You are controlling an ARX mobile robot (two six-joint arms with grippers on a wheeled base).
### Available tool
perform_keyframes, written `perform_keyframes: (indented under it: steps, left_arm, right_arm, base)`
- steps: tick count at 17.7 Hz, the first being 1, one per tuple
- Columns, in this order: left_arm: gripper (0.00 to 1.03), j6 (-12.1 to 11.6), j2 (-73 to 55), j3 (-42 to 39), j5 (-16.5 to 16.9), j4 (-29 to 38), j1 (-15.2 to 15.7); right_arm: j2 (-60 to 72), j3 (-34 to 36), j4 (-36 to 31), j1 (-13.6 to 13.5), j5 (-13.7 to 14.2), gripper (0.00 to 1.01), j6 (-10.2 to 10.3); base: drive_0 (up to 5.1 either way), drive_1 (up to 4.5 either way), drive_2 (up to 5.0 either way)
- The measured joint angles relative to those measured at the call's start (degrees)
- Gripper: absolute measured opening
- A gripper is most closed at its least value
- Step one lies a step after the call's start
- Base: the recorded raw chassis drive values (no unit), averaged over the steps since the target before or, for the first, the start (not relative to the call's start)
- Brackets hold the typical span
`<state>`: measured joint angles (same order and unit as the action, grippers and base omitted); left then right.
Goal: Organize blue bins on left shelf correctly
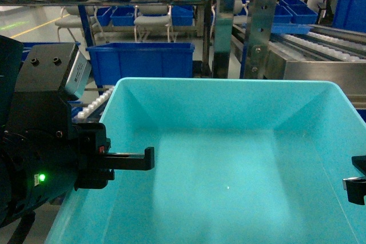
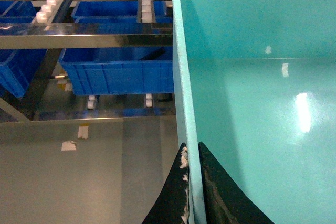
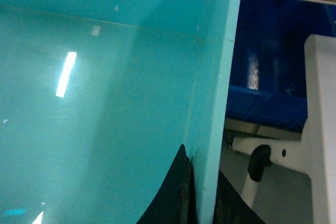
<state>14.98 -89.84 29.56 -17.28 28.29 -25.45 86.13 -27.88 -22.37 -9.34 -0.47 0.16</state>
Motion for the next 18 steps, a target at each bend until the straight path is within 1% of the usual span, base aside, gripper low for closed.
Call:
perform_keyframes:
  steps: [7,18]
  left_arm:
    - [0.02,0.0,0.0,0.0,0.0,0.0,0.0]
    - [0.02,0.0,0.0,0.0,0.0,0.0,0.0]
  right_arm:
    - [0.0,0.0,-0.2,0.0,0.0,0.02,0.0]
    - [0.0,0.0,-0.1,0.0,0.0,0.02,0.0]
  base:
    - [-4.3,4.3,0.6]
    - [-4.0,4.53,-0.7]
